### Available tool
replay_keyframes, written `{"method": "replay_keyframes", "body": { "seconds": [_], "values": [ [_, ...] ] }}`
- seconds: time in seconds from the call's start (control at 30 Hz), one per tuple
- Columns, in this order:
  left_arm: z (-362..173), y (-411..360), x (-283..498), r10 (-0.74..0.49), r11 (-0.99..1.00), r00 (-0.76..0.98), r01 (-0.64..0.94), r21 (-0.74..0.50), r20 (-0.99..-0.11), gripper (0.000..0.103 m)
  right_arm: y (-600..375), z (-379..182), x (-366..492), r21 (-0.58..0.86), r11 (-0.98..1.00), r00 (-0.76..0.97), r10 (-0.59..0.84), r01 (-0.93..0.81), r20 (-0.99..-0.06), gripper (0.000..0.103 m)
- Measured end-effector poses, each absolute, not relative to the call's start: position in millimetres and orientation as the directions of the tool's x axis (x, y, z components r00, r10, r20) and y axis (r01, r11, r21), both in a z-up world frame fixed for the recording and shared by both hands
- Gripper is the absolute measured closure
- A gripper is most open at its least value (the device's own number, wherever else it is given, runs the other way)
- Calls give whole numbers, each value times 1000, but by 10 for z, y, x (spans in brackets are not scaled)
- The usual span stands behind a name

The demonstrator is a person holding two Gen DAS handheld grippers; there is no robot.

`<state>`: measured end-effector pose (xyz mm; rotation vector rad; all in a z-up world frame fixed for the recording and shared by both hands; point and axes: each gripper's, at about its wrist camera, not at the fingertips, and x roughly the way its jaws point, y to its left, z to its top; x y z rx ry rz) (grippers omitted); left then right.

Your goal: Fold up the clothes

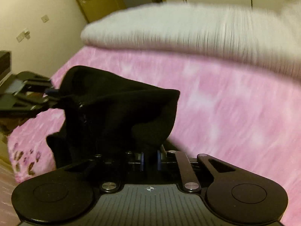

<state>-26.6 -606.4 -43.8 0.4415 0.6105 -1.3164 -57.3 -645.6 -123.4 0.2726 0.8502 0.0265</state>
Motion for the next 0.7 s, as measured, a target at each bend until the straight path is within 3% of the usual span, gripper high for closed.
{"method": "replay_keyframes", "body": {
  "seconds": [0.07, 0.13, 0.17, 0.2, 0.27, 0.33, 0.5, 0.6, 0.7],
  "values": [
    [-349, -6318, -40, -764, 242, 194, 970, 6, -615, 90, -6676, -1104, -358, 235, 967, 696, 105, 94, -711, 92],
    [-424, -6523, 212, -730, 316, 251, 949, 12, -635, 80, -6913, -1063, -99, 234, 967, 730, 88, 100, -677, 91],
    [-474, -6621, 340, -708, 355, 277, 935, 12, -649, 76, -7013, -1113, 26, 238, 965, 742, 79, 110, -665, 84],
    [-524, -6718, 467, -685, 393, 303, 919, 13, -662, 75, -7064, -1154, 92, 219, 965, 743, 39, 145, -668, 62],
    [-635, -6710, 527, -661, 448, 334, 894, 4, -672, 74, -7099, -1208, 123, 158, 962, 739, -62, 224, -671, 45],
    [-762, -6601, 439, -662, 447, 297, 894, -44, -689, 65, -7084, -1282, -54, 178, 954, 747, -65, 240, -661, 40],
    [-1257, -6430, 7, -620, 442, 156, 879, -178, -769, 57, -6984, -1682, -627, 334, 895, 699, 36, 295, -714, 32],
    [-1516, -6446, -191, -602, 451, 51, 845, -287, -797, 56, -6737, -1855, -877, 346, 891, 650, 81, 292, -756, 27],
    [-1646, -6559, -316, -603, 434, -21, 831, -349, -798, 52, -6604, -2083, -908, 329, 902, 587, 111, 280, -802, 28]
  ]
}}
